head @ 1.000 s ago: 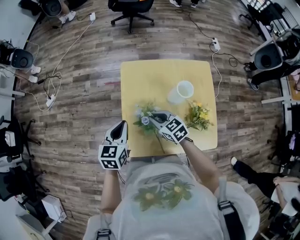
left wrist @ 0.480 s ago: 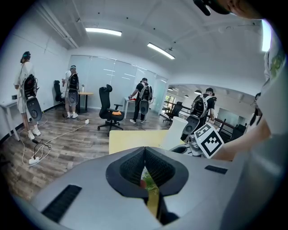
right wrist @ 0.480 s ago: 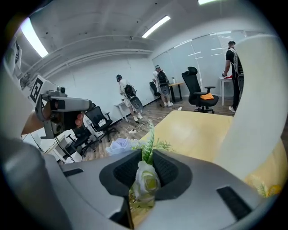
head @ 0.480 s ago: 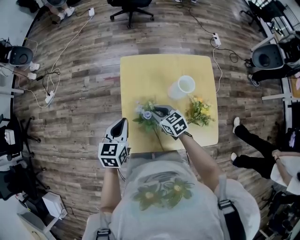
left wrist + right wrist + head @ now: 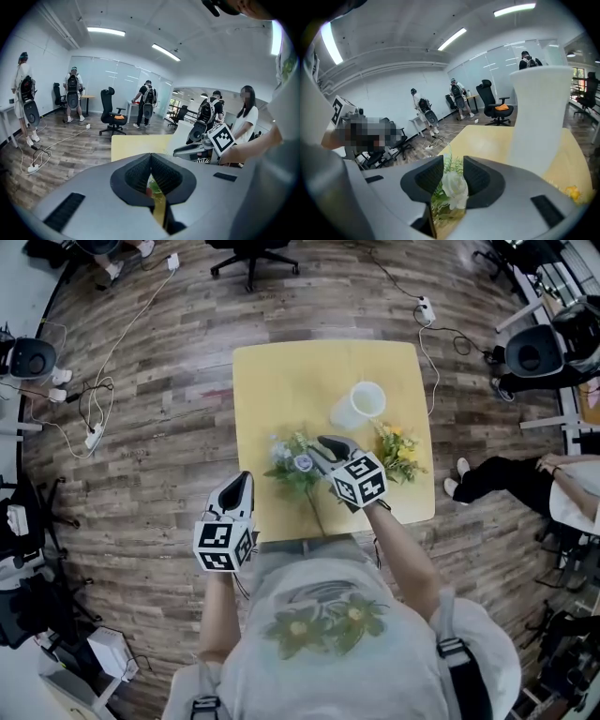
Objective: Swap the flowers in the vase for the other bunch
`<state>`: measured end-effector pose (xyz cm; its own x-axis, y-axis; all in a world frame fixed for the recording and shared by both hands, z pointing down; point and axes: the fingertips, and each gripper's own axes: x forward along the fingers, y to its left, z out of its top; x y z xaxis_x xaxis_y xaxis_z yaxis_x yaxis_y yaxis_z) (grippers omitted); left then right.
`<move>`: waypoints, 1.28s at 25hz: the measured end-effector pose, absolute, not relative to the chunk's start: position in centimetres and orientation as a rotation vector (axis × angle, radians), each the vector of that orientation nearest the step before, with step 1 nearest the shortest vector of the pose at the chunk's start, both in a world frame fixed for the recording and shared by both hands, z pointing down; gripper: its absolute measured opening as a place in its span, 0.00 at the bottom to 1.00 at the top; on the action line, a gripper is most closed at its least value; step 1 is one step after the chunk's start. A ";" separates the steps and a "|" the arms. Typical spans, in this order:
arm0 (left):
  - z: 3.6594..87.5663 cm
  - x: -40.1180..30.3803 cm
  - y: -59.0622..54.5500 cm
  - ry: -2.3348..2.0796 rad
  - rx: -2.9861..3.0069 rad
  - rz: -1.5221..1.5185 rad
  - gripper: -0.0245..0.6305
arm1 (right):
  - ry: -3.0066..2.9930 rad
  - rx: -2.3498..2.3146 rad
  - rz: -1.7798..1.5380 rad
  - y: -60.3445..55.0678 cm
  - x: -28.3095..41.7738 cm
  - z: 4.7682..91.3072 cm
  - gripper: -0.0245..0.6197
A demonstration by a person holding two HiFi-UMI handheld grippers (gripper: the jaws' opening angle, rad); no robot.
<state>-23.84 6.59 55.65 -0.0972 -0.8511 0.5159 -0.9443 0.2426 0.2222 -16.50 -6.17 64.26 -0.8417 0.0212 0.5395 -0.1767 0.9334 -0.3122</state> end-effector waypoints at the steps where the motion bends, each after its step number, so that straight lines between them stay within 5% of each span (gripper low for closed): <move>1: 55.7 -23.9 6.5 -1.970 1.638 0.222 0.06 | -2.544 0.128 0.484 -6.4 -16.3 63.8 0.22; 17: 53.8 -22.0 4.5 -1.962 1.735 0.214 0.06 | -2.713 0.293 0.544 -7.1 -11.2 57.2 0.15; 32: 53.0 -18.1 1.2 -1.863 1.872 0.236 0.06 | -2.636 0.461 0.666 -5.3 -4.7 59.8 0.12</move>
